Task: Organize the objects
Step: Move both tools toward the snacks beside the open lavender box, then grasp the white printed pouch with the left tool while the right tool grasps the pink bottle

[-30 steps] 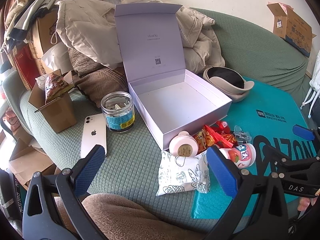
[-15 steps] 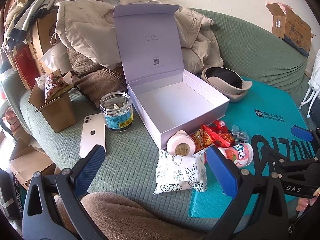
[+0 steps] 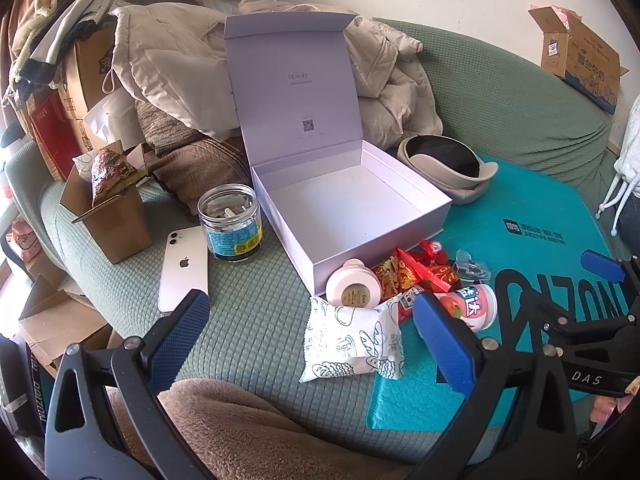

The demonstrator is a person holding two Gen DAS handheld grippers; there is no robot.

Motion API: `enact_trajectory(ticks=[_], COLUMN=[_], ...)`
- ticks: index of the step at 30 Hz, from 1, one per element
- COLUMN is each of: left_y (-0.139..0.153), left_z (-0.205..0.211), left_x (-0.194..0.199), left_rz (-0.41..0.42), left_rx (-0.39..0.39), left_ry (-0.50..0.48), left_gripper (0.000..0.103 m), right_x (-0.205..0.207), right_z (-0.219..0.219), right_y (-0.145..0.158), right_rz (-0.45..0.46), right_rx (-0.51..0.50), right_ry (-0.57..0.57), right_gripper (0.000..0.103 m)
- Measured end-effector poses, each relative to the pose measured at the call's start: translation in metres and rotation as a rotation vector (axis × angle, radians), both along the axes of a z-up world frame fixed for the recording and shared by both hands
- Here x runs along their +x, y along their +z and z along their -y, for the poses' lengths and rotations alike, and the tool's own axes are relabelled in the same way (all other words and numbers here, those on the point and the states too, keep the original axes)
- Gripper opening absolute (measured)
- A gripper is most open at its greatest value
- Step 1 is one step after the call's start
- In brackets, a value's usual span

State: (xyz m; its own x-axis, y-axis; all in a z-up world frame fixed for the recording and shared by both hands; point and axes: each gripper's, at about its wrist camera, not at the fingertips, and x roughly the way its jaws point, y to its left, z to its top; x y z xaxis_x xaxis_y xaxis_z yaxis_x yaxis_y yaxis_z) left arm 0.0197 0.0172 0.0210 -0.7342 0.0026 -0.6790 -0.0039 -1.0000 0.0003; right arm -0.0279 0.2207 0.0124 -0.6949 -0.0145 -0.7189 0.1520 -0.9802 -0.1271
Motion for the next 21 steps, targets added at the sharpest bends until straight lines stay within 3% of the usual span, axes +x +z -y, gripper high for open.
enact_trajectory(ticks=[9,21], left_y=[-0.005,-0.04], left_z=[-0.001,-0.008], left_x=[-0.001,-0.014], left_rz=[-0.004,0.092], left_rx=[0.034,0.064], left_ry=[0.038,0.02], left_gripper=[0.102,0.102], right_x=[-0.006,-0.021], right_z=[-0.009,-0.011], right_y=[-0.012,-0.047], right_rz=[0.019,0.091], right_rx=[-0.041,-0.092], right_ry=[0.019,0.078], right_gripper=[0.103,0.103])
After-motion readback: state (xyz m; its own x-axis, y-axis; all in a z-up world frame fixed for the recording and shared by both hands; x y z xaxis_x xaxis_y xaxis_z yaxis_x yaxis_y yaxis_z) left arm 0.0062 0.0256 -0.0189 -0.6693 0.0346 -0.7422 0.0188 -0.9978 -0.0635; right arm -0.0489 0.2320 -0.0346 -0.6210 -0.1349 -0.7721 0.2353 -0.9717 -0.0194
